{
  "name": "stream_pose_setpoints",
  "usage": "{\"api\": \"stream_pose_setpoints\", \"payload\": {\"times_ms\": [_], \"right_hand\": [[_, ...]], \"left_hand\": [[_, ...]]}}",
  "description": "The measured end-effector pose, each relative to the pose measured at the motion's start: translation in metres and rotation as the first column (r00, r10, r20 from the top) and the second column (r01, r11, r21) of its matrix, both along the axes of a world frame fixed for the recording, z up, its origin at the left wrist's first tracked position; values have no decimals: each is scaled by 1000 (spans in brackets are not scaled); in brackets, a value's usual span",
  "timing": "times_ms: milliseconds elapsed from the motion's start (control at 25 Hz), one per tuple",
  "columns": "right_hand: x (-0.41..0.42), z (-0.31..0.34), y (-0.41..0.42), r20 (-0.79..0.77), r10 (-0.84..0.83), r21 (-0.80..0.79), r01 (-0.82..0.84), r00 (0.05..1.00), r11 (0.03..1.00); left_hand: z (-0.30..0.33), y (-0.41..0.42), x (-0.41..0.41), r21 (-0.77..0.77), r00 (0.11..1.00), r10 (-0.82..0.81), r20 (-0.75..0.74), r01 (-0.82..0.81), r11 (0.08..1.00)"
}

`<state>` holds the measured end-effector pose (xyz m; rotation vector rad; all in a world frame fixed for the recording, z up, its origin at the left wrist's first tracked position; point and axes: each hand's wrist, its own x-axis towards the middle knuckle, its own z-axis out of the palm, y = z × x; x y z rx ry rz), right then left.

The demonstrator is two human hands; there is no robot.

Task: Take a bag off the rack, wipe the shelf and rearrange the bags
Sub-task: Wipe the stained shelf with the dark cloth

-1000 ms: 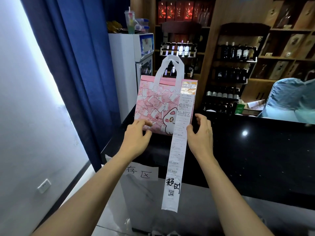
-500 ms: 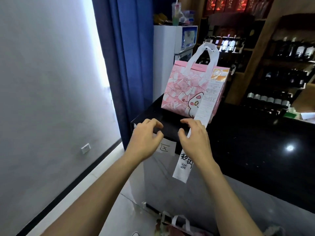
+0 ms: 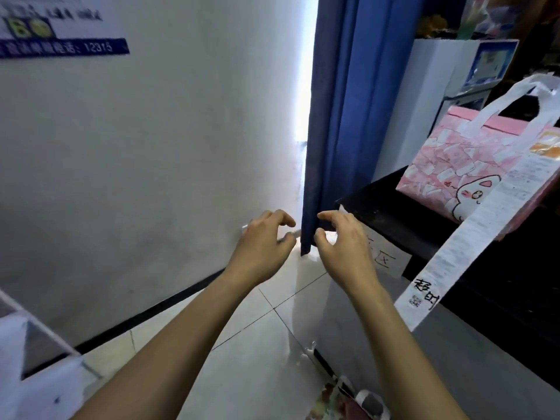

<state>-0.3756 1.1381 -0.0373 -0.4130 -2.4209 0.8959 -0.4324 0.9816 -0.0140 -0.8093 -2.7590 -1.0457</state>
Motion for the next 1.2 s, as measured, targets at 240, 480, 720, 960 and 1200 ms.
{"api": "stream_pose_setpoints", "payload": {"times_ms": [240, 480, 720, 960, 1200], "right_hand": [[-36, 0, -91, 22, 229, -45, -228, 973, 973], [-45, -3, -219, 18, 485, -45, -484, 874, 874], [2, 2, -363, 42, 694, -20, -694, 718, 720], [78, 8, -484, 32, 802, -28, -802, 596, 597], [143, 4, -577, 61, 878, -19, -879, 474, 476]], "left_hand": [[-2, -96, -1, -34, 977, 215, 2, -215, 976], [-5, -224, 36, -43, 892, 452, 3, -451, 891], [-1, -354, 118, 13, 768, 639, 38, -640, 768], [5, -462, 219, 27, 662, 749, 28, -750, 661], [-3, -548, 295, 47, 575, 818, -14, -817, 575]]}}
